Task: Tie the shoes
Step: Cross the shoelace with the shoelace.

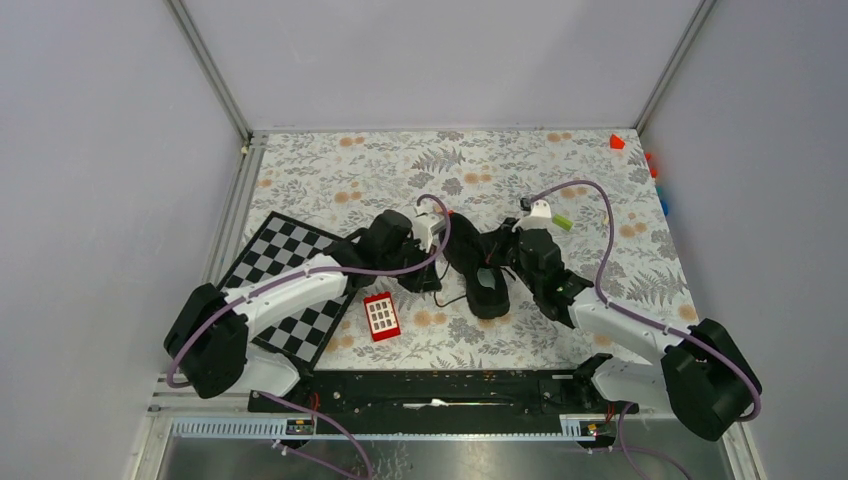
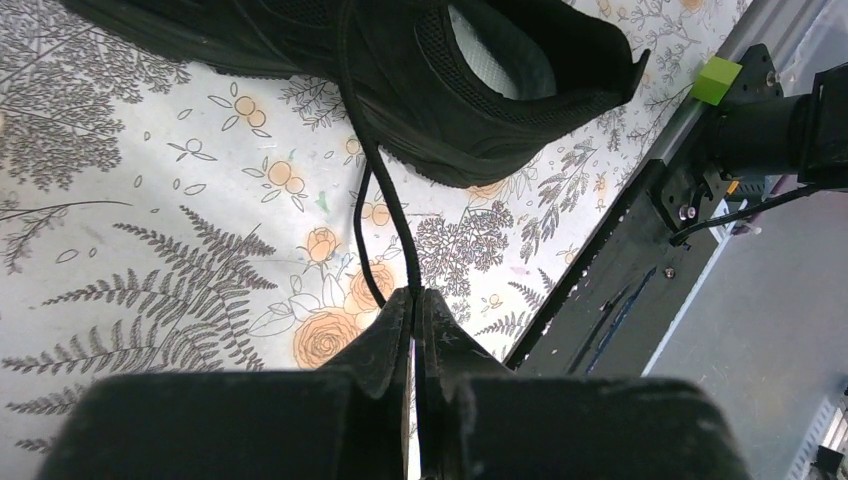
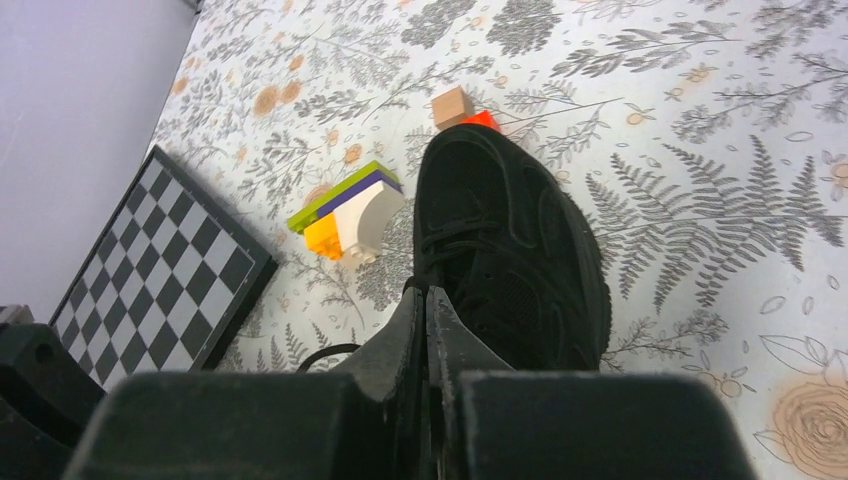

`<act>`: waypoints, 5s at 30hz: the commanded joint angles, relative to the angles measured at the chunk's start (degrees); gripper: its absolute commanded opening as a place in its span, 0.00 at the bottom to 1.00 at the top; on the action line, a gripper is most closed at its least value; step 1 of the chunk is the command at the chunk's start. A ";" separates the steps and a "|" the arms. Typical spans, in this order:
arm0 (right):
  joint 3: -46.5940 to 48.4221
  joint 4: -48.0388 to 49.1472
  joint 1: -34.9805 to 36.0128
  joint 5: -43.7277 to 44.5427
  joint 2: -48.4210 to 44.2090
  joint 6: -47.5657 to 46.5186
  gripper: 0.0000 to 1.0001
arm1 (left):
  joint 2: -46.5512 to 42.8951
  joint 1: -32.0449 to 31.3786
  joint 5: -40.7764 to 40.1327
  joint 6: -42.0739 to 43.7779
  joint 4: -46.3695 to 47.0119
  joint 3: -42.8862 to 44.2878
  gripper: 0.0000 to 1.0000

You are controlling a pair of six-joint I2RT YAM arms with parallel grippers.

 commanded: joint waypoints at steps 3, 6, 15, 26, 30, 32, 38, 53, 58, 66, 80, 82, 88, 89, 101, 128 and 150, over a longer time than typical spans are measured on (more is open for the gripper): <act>-0.42 1.09 0.03 6.26 -4.43 -0.90 0.04 | 2.74 -0.56 -3.28 -2.96 3.45 4.00 0.00; 0.94 -4.20 -0.09 4.82 -6.63 -6.84 0.21 | 1.96 -0.49 -4.30 -3.51 4.37 4.30 0.00; 4.79 -21.47 -1.31 -13.57 -10.35 -31.66 0.61 | 0.47 -0.57 -5.91 -2.78 3.32 4.85 0.00; 16.78 -46.04 -8.10 -26.30 -7.47 -43.89 0.65 | -1.50 -0.44 -6.70 -1.55 1.88 3.95 0.00; 18.26 -48.29 -7.83 -28.55 -5.74 -45.09 0.66 | -1.79 -0.48 -6.75 -1.23 2.01 3.36 0.00; 19.73 -49.54 -7.55 -28.86 -3.86 -45.05 0.66 | -1.88 -0.43 -6.77 -1.29 2.07 3.10 0.00; 23.05 -50.56 -5.77 -25.56 1.56 -46.44 0.66 | -2.17 -0.34 -6.79 -1.10 2.05 2.99 0.00; 21.61 -40.06 -5.73 -19.50 5.64 -44.47 0.64 | -2.18 -0.09 -6.79 -0.87 1.19 3.57 0.00; 22.00 -40.02 -5.77 -19.52 6.53 -44.76 0.63 | -2.30 -0.02 -6.83 -0.87 1.10 3.57 0.00; 18.06 -40.61 -5.73 -19.89 1.91 -43.74 0.63 | -2.20 0.10 -6.65 -0.95 1.32 3.20 0.00; 17.87 -35.47 -5.73 -16.71 5.56 -42.28 0.63 | -2.87 0.12 -6.89 -1.31 1.31 2.57 0.00; 18.02 -34.63 -5.75 -16.78 5.91 -42.05 0.63 | -2.72 0.10 -6.69 -1.25 1.35 2.60 0.00; 17.91 -32.47 -5.73 -16.33 5.14 -40.90 0.63 | -2.79 0.05 -6.86 -0.90 0.87 3.07 0.00; 17.93 -32.24 -5.73 -16.27 5.09 -40.85 0.63 | -2.83 0.05 -6.91 -0.88 0.88 3.13 0.00; 20.13 -30.42 -5.73 -15.04 7.62 -40.42 0.63 | -2.73 0.10 -6.62 -0.87 0.71 3.35 0.00; 22.27 -22.23 -13.28 -32.93 15.18 -29.17 0.63 | -3.14 0.07 -6.64 -0.36 0.63 2.87 0.00; 24.83 -35.19 -14.94 -34.94 10.19 -32.60 0.68 | -3.67 0.05 -6.73 -0.17 0.24 2.17 0.00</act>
